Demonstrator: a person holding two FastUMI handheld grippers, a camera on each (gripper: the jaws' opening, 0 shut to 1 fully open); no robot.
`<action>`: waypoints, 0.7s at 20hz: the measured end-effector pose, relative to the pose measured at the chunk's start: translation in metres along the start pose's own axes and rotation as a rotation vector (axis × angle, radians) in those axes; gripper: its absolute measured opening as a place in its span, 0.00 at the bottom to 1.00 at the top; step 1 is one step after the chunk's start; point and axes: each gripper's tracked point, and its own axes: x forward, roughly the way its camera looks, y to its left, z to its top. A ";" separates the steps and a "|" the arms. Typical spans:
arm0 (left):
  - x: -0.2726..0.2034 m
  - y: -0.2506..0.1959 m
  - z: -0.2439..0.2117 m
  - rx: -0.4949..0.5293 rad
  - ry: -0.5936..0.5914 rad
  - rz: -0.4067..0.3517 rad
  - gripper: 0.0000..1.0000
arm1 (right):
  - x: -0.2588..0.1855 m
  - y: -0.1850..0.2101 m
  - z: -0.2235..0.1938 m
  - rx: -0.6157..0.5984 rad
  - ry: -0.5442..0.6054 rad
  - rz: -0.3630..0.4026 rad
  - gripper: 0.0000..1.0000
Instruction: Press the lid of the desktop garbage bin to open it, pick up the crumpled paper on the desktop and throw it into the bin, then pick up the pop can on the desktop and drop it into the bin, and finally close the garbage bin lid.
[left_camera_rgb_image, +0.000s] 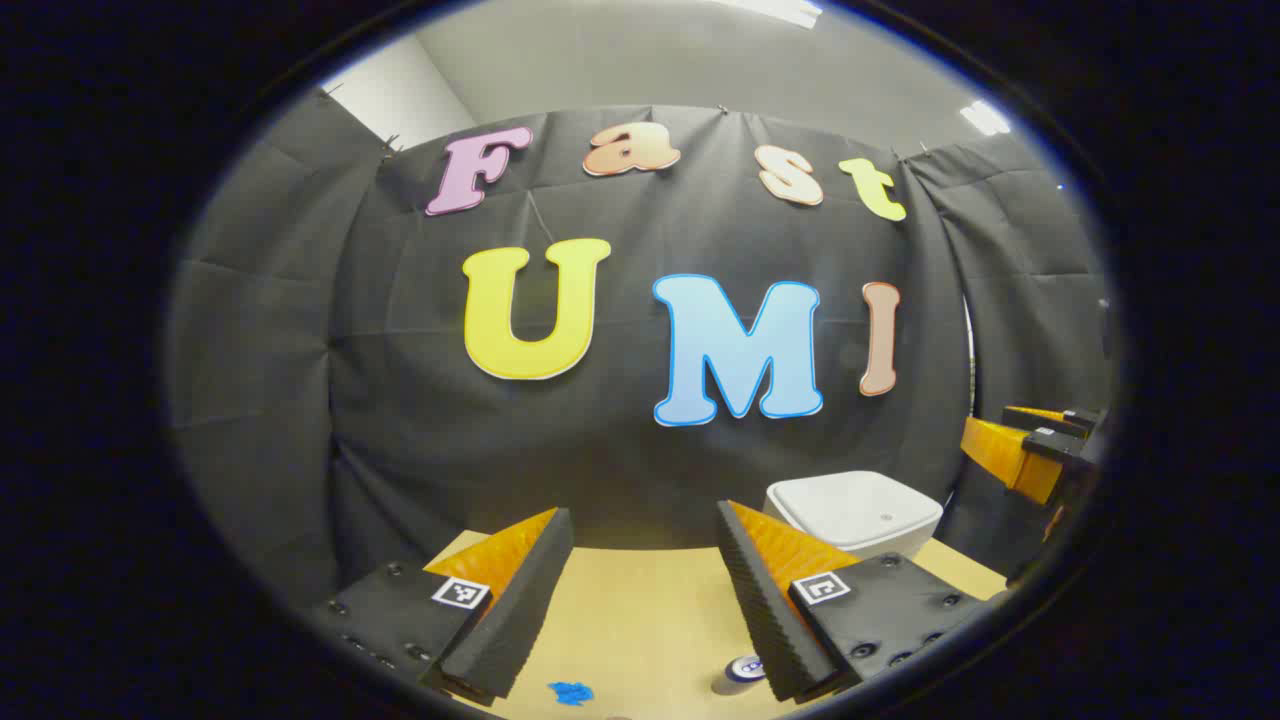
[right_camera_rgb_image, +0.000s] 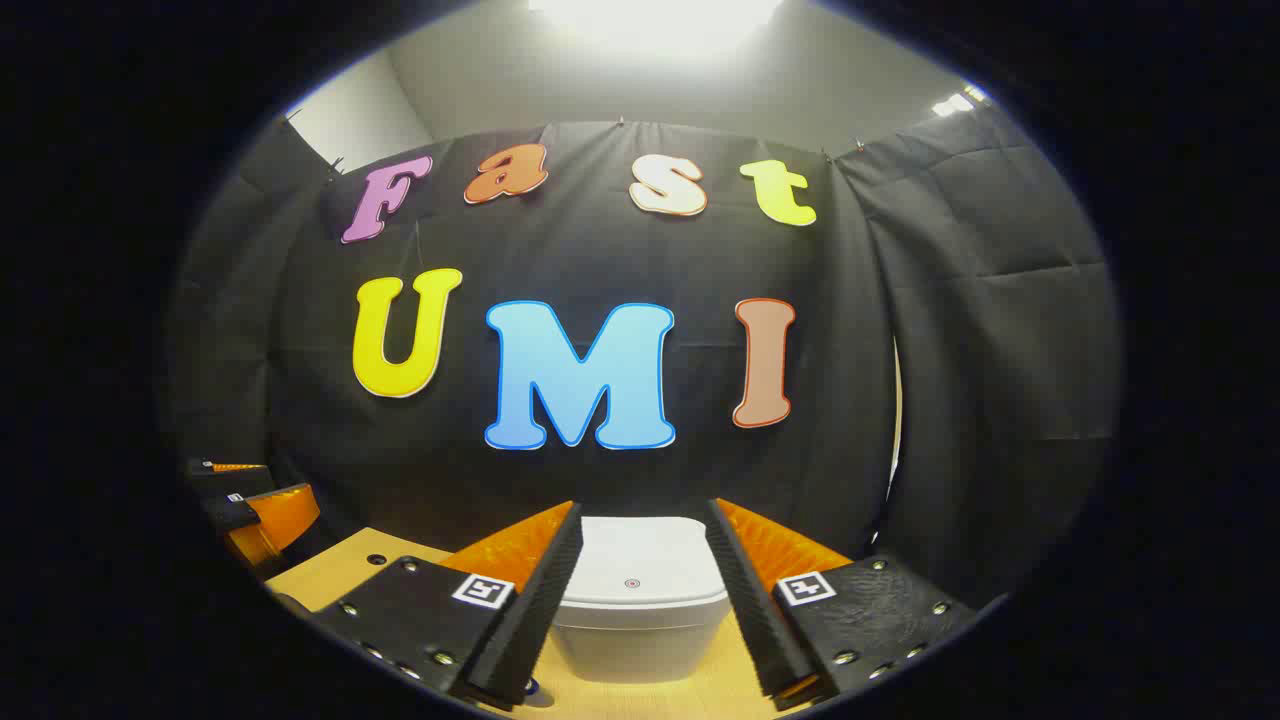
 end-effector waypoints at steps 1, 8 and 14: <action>0.004 -0.004 0.000 0.001 0.003 -0.005 0.95 | 0.002 0.000 -0.003 0.005 0.013 0.000 0.67; 0.018 -0.017 -0.001 0.004 0.005 -0.027 0.95 | 0.019 -0.003 -0.021 -0.002 0.067 -0.002 0.07; 0.024 -0.023 -0.003 0.013 0.004 -0.021 0.95 | 0.034 -0.001 -0.034 0.020 0.096 0.038 0.01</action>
